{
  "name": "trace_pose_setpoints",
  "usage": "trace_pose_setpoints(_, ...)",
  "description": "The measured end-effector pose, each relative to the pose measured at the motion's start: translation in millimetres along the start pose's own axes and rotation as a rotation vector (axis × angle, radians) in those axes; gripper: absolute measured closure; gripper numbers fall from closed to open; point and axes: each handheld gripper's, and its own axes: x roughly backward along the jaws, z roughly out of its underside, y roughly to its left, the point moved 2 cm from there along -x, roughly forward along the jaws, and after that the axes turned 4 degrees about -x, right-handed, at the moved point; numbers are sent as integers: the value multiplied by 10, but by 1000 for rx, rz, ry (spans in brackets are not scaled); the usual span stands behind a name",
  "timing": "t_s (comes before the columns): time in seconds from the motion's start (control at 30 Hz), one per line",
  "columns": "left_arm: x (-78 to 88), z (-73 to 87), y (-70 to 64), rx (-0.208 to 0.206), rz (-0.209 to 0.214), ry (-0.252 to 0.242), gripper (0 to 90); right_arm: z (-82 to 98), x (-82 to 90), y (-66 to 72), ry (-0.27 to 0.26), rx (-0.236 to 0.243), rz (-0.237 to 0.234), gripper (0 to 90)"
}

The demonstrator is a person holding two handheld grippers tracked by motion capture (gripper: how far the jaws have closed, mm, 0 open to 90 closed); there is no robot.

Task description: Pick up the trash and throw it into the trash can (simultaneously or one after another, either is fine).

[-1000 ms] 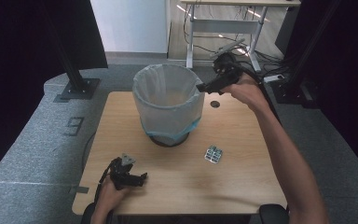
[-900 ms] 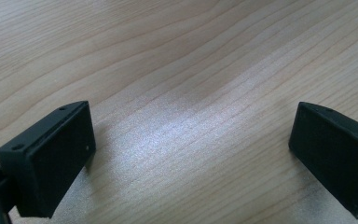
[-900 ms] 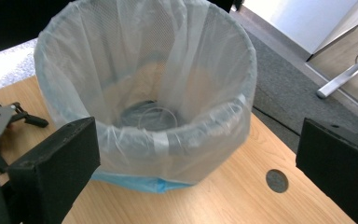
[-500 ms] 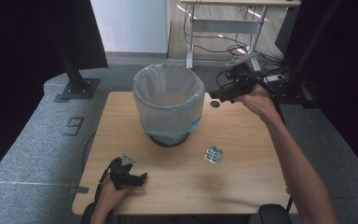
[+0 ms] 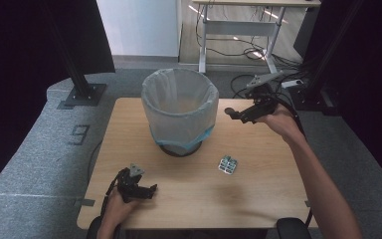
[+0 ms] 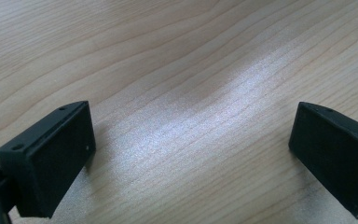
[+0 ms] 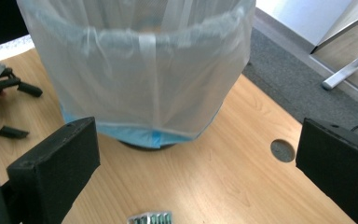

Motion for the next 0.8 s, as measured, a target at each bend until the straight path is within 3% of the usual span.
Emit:
trace_pose_setpoints(0.33, 0, 0, -1, 1, -1, 0, 1, 344, -151, -22, 33, -31, -6, 0)
trace_pose_setpoints(0.53, -1, 0, -1, 0, -2, -1, 1, 569, -251, -44, 52, -54, 24, 0)
trace_pose_setpoints(0.8, -1, 0, 0, 0, -1, 2, 1, 855, -391, -41, 74, -71, 29, 0)
